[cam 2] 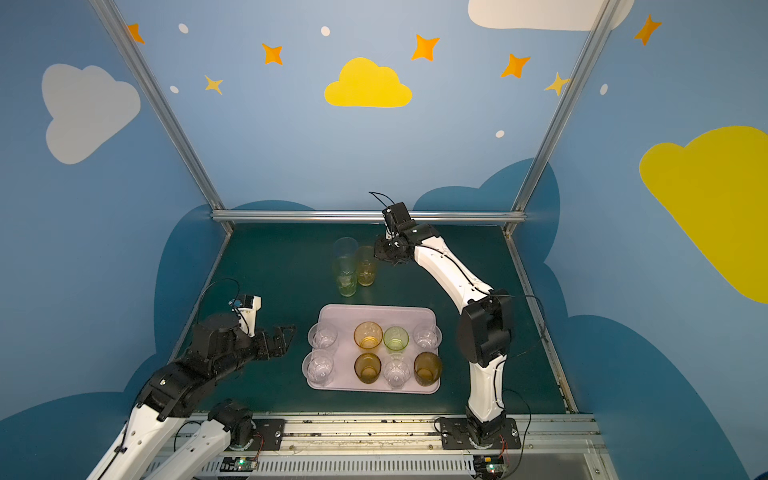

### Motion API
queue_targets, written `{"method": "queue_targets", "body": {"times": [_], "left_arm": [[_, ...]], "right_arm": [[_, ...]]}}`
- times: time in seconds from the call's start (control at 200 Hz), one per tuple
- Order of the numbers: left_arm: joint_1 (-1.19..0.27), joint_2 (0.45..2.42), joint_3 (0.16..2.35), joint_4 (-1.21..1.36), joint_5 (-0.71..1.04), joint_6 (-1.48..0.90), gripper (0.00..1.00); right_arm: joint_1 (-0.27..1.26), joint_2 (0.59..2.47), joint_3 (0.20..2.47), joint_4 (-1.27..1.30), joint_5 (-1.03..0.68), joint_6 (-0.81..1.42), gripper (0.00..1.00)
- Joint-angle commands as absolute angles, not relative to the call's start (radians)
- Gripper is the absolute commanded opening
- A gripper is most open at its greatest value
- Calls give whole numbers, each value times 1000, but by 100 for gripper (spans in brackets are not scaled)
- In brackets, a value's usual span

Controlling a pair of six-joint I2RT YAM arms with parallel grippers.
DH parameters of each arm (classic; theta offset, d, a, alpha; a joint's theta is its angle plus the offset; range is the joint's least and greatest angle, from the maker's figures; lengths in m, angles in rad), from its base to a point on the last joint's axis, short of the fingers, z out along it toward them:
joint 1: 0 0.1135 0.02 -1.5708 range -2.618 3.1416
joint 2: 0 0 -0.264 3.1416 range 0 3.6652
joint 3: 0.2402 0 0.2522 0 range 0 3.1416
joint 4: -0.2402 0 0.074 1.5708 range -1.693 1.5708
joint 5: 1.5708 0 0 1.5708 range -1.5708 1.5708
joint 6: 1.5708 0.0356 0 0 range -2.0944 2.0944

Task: Place the glasses into the tray
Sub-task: 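Reach the right gripper to the amber glass beyond the tray, then grasp the amber glass rim with the right gripper and lift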

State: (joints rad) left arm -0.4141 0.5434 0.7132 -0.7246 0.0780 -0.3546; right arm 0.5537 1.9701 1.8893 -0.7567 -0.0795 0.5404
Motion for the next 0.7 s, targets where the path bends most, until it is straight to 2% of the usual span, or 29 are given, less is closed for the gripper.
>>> {"method": "queue_targets", "body": {"times": [0.0, 0.35, 0.696], "left_arm": [[-410, 550, 712, -715, 78, -353, 100], [-407, 568, 713, -716, 74, -354, 100], [-408, 566, 713, -721, 61, -356, 100]], "right_arm": [[553, 1996, 1938, -820, -35, 516, 39], [552, 2090, 1990, -817, -69, 508, 28], [552, 2149, 2023, -829, -57, 502, 26]]}}
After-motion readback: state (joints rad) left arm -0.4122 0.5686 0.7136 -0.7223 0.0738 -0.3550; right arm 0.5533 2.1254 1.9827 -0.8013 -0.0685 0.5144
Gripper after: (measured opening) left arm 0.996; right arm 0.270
